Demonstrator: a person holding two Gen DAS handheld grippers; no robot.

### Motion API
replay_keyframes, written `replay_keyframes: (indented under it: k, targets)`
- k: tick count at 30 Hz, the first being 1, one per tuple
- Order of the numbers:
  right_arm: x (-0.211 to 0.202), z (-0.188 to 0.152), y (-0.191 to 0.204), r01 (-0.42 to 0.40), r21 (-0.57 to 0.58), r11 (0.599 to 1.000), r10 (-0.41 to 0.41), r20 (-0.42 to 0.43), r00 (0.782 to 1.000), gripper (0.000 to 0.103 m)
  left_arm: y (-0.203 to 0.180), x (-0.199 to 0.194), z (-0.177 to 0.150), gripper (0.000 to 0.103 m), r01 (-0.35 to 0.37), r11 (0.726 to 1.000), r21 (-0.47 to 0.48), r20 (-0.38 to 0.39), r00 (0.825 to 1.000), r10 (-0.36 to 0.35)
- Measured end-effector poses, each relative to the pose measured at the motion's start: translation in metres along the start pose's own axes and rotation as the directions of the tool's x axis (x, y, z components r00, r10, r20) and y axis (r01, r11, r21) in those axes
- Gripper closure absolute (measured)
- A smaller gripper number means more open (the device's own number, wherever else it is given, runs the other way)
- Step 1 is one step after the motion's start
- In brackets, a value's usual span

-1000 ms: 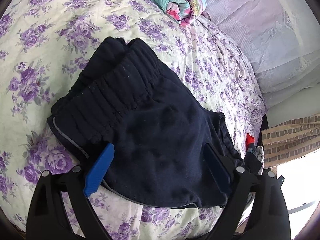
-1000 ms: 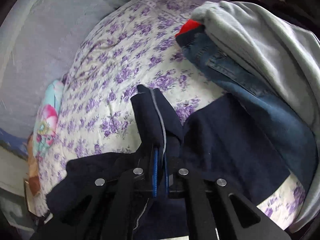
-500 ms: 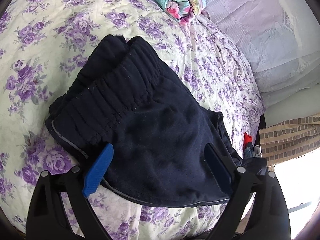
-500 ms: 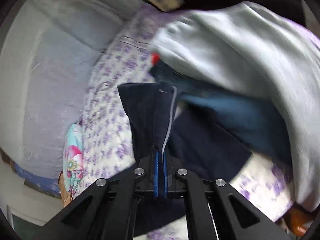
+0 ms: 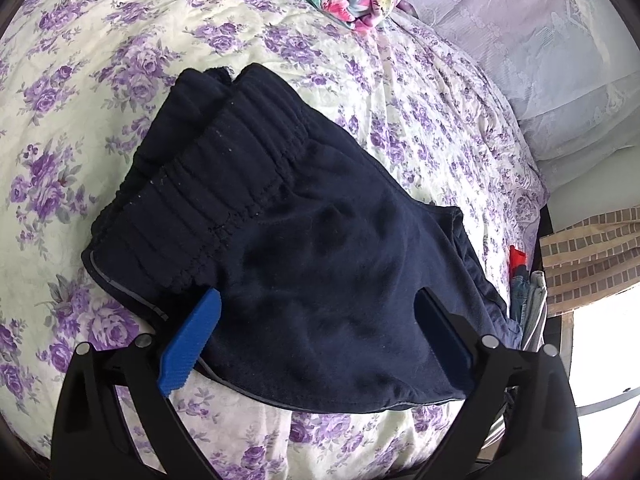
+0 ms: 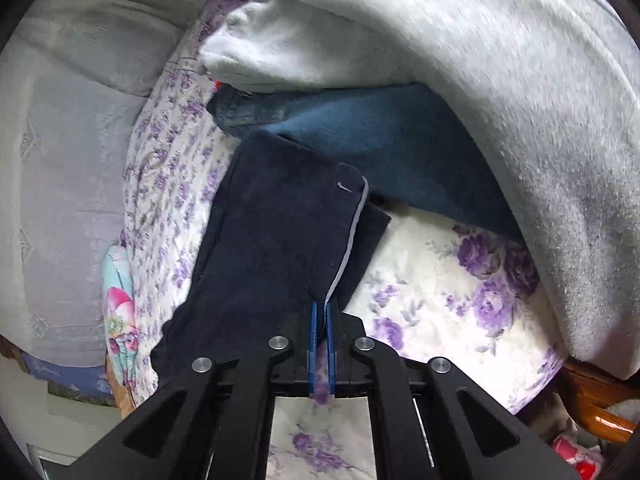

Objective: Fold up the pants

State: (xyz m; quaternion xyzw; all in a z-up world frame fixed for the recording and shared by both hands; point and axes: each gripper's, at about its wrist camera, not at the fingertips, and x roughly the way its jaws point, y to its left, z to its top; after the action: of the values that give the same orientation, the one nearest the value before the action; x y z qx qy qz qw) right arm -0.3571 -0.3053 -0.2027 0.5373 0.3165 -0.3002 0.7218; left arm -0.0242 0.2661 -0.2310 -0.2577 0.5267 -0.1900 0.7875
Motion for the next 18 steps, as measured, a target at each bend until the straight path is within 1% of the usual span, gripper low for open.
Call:
replay_keyframes:
  k: [1,2,3,4,5,6,7,8,9,11,12,13,14,15,16,17,18]
  targets:
    - [0.0,0.0,0.0,0.013,-0.026,1.0,-0.014,-0.017,1.0,0.095,0.001,0.0,0.0,0.008,0.003,1.0,-0.004,0.003,1.0,-0.003]
    - [-0.005,0.001,0.004,0.048,-0.062,0.997,-0.049,-0.018,0.999,0.091,0.002,0.0,0.0,0.008,0.006,1.0,-0.008,0.004,1.0,-0.006]
    - [-0.013,0.003,0.012,0.113,-0.112,0.987,-0.114,0.003,0.994,0.077,0.002,-0.001,0.001,0.008,0.008,1.0,-0.012,0.005,1.0,-0.008]
    - [-0.023,0.003,0.023,0.185,-0.166,0.969,-0.18,0.046,0.983,0.062,0.002,-0.001,0.001,0.008,0.01,1.0,-0.016,0.004,1.0,-0.01]
    - [-0.031,0.004,0.033,0.244,-0.214,0.946,-0.228,0.094,0.969,0.06,0.002,-0.002,0.002,0.008,0.011,1.0,-0.021,0.004,1.0,-0.01]
    - [-0.041,0.004,0.044,0.32,-0.26,0.911,-0.288,0.156,0.945,0.06,0.001,-0.004,0.002,0.008,0.012,0.999,-0.03,0.004,1.0,-0.011]
    - [-0.047,0.005,0.056,0.389,-0.285,0.876,-0.333,0.224,0.916,0.062,0.001,-0.007,0.002,0.008,0.012,0.999,-0.036,0.003,1.0,-0.012]
    - [-0.053,0.002,0.073,0.405,-0.328,0.853,-0.318,0.289,0.903,0.065,-0.001,-0.009,0.002,0.008,0.017,0.999,-0.04,0.006,1.0,-0.016]
    - [-0.051,0.0,0.091,0.373,-0.386,0.843,-0.268,0.3,0.915,0.067,-0.002,-0.014,0.0,0.008,0.028,0.999,-0.039,0.01,1.0,-0.028]
    - [-0.033,-0.013,0.134,0.253,-0.533,0.808,-0.141,0.241,0.96,0.068,-0.008,-0.021,-0.004,0.009,0.056,0.998,-0.019,0.017,0.998,-0.056]
    - [-0.015,-0.024,0.159,0.162,-0.609,0.777,-0.073,0.168,0.983,0.069,-0.013,-0.023,-0.006,0.009,0.064,0.998,0.004,0.018,0.998,-0.064]
    - [0.006,-0.035,0.183,0.072,-0.665,0.743,-0.025,0.08,0.996,0.071,-0.018,-0.024,-0.009,0.009,0.067,0.997,0.028,0.015,0.998,-0.068]
    - [0.028,-0.047,0.204,0.005,-0.704,0.71,-0.002,0.006,1.0,0.072,-0.024,-0.024,-0.011,0.009,0.069,0.996,0.055,0.006,0.998,-0.069]
    - [0.048,-0.056,0.221,-0.049,-0.724,0.688,0.018,-0.051,0.999,0.073,-0.029,-0.021,-0.013,0.008,0.06,0.995,0.084,-0.009,0.998,-0.06]
    - [0.067,-0.064,0.235,-0.104,-0.73,0.676,0.035,-0.109,0.993,0.075,-0.031,-0.017,-0.014,0.008,0.038,0.994,0.102,-0.018,0.999,-0.037]
    - [0.086,-0.069,0.245,-0.144,-0.729,0.67,0.041,-0.158,0.987,0.075,-0.031,-0.013,-0.014,0.008,0.001,0.994,0.106,-0.02,1.0,0.001]
    - [0.108,-0.073,0.253,-0.162,-0.726,0.668,0.024,-0.196,0.98,0.077,-0.026,-0.009,-0.015,0.008,-0.032,0.995,0.097,-0.025,0.999,0.035]
